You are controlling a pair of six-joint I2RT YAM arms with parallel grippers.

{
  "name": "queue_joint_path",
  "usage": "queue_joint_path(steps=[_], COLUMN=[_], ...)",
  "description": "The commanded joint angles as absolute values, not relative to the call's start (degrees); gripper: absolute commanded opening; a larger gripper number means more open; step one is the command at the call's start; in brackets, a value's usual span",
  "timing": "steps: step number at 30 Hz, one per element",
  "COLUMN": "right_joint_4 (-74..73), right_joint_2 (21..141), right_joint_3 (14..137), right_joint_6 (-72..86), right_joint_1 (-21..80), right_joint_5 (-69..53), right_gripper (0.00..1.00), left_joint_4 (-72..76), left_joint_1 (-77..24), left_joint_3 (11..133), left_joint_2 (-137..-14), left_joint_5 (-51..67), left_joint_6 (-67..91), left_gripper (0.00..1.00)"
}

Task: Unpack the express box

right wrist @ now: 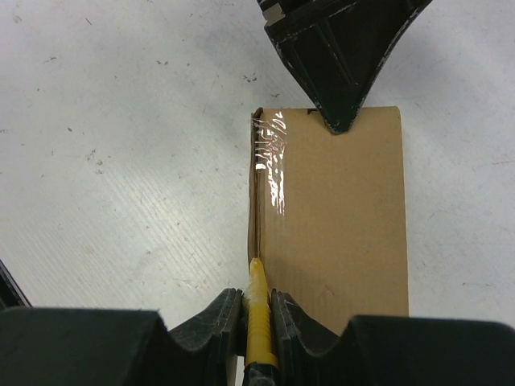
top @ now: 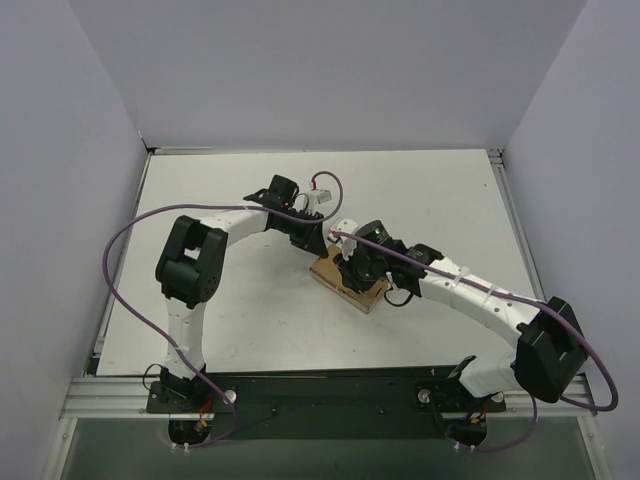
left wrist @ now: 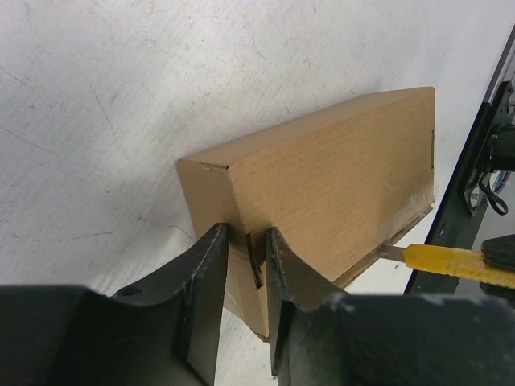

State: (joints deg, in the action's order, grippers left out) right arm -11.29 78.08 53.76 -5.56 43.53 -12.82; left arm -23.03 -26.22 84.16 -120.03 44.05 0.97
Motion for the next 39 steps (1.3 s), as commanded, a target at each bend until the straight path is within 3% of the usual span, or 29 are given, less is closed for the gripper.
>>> queue_joint_path(steps=[1, 39], right_joint_4=[-18.7, -26.3], right_joint_2=[75.0, 65.1], right_joint_3=[52.2, 47.1], right_joint_6=[-5.8, -8.5], right_joint_1=[43.4, 43.2], right_joint_5=[-14.3, -13.4], right_gripper=[0.0, 0.0], left_joint_4=[-25.0, -26.2], left_joint_1=[-26.2, -26.2], left_joint_3=[84.7, 85.8], left_joint_2=[-123.5, -124.2], left_joint_5=[37.0, 35.5], left_joint_6=[-3.5, -5.5], left_gripper=[0.33, 0.31])
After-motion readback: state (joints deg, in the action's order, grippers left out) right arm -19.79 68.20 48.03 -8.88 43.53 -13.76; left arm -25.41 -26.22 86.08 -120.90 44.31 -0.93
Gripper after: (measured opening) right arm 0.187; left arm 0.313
